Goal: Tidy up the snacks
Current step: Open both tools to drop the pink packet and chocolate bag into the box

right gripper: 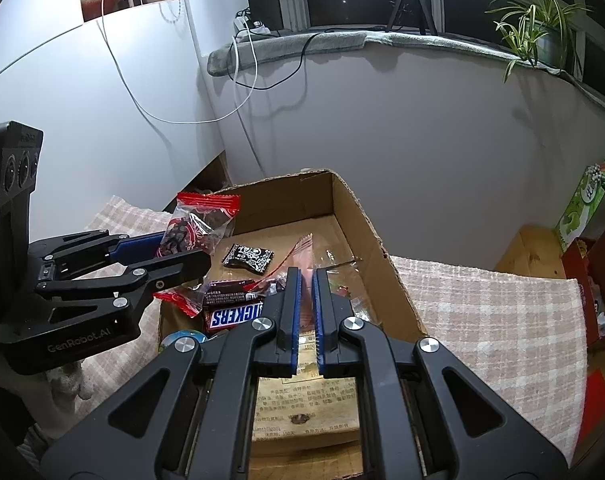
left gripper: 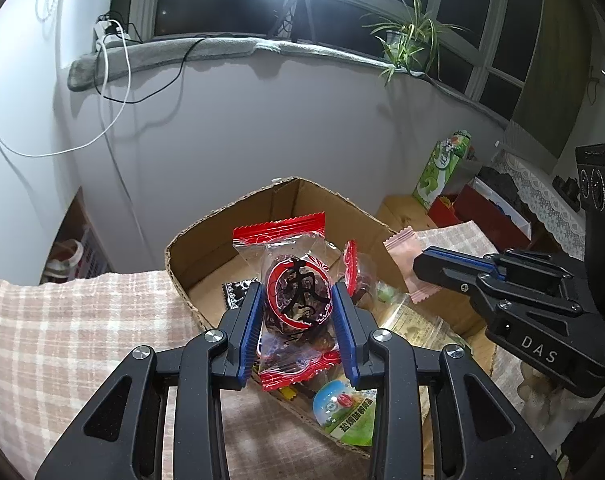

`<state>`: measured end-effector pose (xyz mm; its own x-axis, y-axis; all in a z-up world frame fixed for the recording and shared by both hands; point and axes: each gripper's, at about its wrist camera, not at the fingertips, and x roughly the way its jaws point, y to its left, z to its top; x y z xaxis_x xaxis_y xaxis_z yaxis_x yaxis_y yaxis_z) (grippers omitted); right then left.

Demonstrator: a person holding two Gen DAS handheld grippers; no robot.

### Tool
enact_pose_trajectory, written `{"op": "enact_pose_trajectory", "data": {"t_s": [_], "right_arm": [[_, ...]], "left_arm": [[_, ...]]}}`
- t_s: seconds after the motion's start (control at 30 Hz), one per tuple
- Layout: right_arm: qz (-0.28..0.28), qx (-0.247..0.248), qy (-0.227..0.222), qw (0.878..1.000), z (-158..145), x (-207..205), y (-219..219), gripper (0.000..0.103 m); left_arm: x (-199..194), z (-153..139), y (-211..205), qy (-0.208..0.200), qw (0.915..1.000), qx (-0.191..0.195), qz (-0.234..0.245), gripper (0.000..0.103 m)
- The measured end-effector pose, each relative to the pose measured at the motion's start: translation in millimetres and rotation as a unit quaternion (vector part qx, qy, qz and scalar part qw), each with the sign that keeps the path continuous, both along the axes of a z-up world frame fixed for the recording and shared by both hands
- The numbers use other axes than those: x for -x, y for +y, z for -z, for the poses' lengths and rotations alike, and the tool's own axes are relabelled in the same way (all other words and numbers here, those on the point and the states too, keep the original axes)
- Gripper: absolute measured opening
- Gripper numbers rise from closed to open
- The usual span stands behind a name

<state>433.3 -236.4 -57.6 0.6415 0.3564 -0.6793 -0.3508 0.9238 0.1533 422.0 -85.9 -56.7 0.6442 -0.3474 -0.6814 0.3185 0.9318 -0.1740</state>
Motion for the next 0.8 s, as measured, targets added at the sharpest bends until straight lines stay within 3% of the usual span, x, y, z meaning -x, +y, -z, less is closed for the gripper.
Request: {"op": "enact_pose_trajectory", "data": {"t_s": [0.1,0.23,0.8], "right_arm": [[0.003,0.002,0.001,1.0,0,0,0,0.01],[0.01,0.004,-0.001,1.0,0,2,-2,0.045],[0.031,0.009,-0.012,0.999,-8,19,-10,0.045]], "left_arm": [[1,-1,-1,-0.002,1.0,-0.001,0.0,0.033],[1,-2,-1,-0.004,1.0,-0.001,-0.004,0.046],[12,-9,-1,-0.013,0.9999,0.003,-0.004,0.047]]}}
